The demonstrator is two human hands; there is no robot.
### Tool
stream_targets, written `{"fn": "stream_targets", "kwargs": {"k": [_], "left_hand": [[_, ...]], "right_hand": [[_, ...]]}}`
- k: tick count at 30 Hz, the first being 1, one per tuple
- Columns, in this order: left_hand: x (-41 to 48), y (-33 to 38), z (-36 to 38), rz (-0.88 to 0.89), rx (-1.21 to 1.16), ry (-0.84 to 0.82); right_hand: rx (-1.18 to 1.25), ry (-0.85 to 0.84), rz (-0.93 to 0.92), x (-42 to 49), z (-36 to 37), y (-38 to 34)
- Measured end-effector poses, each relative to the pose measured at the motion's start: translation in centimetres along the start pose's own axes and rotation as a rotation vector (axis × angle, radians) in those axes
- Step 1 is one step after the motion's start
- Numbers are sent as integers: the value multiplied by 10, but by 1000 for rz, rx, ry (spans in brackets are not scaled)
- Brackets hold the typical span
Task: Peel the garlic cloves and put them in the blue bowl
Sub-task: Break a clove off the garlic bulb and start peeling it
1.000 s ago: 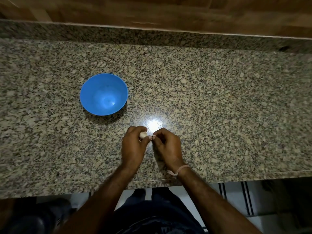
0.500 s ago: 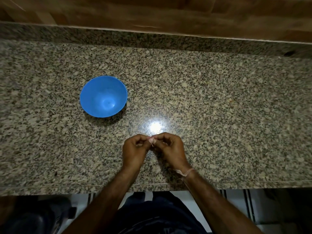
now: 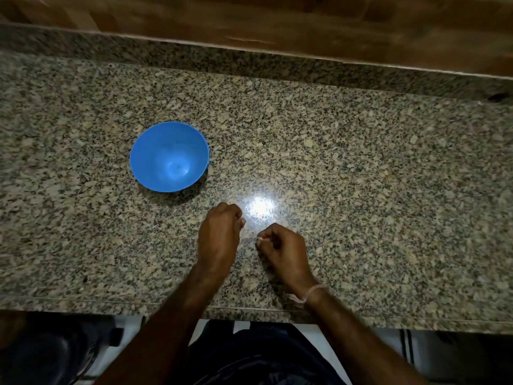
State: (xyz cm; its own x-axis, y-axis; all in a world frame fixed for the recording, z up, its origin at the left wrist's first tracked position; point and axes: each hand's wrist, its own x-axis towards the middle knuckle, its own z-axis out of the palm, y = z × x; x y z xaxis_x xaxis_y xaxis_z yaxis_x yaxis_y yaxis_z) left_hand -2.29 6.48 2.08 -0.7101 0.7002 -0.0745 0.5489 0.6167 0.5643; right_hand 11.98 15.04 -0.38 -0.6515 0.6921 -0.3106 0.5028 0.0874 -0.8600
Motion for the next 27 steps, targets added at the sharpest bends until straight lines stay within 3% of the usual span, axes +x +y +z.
{"fn": "stream_targets", "kwargs": {"k": [4,10,17,20,24,27], "left_hand": [[-10,-2,2,14,20,27],[-60,-22,7,-103,-84,85],[-48,-28,8,-147,-194,103],[-66,-21,8,-191,-395,96],[-75,-10,6,-591,-920,-198],[-73,-11,-7,-746,-1128,-292]], "right_hand": [[-47,-34,-59,-1,0,3],[-127,-43,-56,-9,-2,11],[-279,-17,-83,-20,3,6],[-16,-18,-21,-27,9,-1],[138,-6,-51,-40,20,-12],[245,7,-47,-49,25,-16]]}}
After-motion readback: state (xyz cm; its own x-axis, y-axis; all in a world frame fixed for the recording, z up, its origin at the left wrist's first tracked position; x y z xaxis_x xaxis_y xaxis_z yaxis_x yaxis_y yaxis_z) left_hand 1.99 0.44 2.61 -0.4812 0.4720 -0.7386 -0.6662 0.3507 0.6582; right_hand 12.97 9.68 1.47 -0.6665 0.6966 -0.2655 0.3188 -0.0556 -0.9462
